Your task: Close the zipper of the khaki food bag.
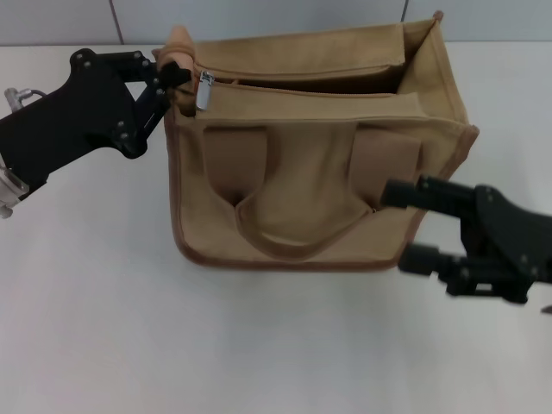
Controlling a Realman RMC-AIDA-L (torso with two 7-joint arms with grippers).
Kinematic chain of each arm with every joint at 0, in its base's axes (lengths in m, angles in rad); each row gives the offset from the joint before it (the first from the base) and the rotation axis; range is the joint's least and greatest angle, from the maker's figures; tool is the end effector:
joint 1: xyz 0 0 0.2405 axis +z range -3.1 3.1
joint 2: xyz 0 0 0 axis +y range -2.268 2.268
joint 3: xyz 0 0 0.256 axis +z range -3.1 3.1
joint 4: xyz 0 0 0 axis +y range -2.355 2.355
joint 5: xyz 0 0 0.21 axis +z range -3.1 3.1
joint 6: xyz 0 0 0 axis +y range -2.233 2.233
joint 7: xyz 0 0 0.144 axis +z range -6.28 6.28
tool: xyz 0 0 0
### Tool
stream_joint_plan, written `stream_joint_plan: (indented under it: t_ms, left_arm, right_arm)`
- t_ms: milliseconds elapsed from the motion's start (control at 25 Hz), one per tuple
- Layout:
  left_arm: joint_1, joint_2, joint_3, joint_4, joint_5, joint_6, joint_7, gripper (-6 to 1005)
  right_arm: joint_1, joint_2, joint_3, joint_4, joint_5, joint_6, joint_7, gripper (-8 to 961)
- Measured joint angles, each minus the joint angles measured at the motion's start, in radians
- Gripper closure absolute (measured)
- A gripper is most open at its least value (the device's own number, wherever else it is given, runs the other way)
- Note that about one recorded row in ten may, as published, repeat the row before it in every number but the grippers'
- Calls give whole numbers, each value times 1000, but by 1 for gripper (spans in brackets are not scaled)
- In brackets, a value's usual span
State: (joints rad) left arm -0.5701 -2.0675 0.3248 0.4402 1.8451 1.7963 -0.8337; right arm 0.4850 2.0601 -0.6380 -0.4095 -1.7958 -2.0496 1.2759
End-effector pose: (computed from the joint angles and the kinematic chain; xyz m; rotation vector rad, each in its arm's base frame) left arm -0.2427 0.3234 0.0307 -2.3502 -0.0509 -1.1695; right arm 0.2359 0.2583 0.0094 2.6486 -0.5454 -1.4482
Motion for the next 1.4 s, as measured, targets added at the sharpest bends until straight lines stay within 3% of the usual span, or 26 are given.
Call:
stream_joint_plan:
  t_ms: [360,560,680,1080,1400]
  left_arm:
    - [4,2,1,6,-33,3,-37,970]
    - [0,2,2,13,-33,5,-49,970]
    - [1,1,2,9,-33,4,-49,970]
    - [-1,-2,1,-2,-34,5,-50,970]
    - [-18,-4,2,-11,-34,4,-41,970]
  right_arm:
    - [75,-11,13,-110,56,6,298,145]
    - [154,-22,11,-169,81,44,507,145]
    - [231,-40,-16,-196,63,90,657,144]
    - [390,-61,-82,-205,-67,255,994,381]
    - [457,-66,-182,-203,-71,347,1152,515]
